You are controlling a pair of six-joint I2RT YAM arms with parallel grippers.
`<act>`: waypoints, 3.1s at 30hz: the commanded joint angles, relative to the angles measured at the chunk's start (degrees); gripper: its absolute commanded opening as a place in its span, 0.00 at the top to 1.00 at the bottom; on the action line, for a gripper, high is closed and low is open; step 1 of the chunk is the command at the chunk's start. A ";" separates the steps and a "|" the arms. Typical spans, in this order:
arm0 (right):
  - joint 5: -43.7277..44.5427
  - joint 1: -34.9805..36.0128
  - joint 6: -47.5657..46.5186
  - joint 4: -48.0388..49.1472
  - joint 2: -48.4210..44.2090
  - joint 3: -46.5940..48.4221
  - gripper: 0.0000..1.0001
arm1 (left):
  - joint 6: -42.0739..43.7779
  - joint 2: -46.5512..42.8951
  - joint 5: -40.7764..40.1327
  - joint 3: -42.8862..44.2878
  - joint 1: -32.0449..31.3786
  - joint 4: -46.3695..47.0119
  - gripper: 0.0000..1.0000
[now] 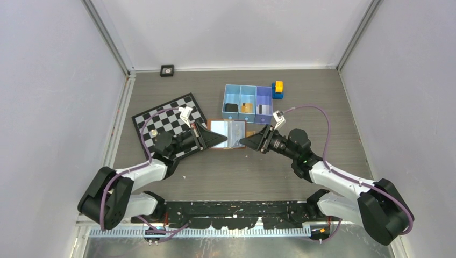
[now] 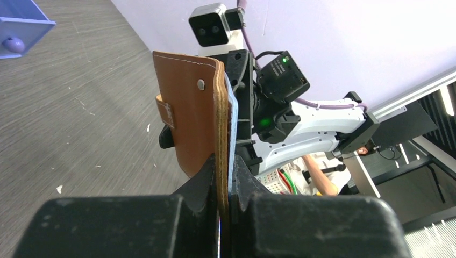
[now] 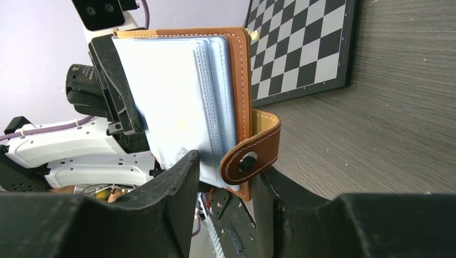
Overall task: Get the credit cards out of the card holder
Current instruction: Pick up the card holder from the center of the board, then remove the credit card from the card holder.
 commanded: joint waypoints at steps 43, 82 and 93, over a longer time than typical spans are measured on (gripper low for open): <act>-8.12 4.41 0.67 13.24 3.46 1.89 0.76 | 18.48 2.64 -7.28 10.72 -5.85 -36.34 1.00; 9.48 -0.40 -4.38 -10.51 -7.74 1.10 0.53 | 0.84 4.66 1.46 3.30 -0.62 -4.13 1.00; 7.04 -0.67 -3.10 -5.67 -8.81 -0.60 0.48 | -0.86 6.26 2.19 3.32 -0.62 -1.13 1.00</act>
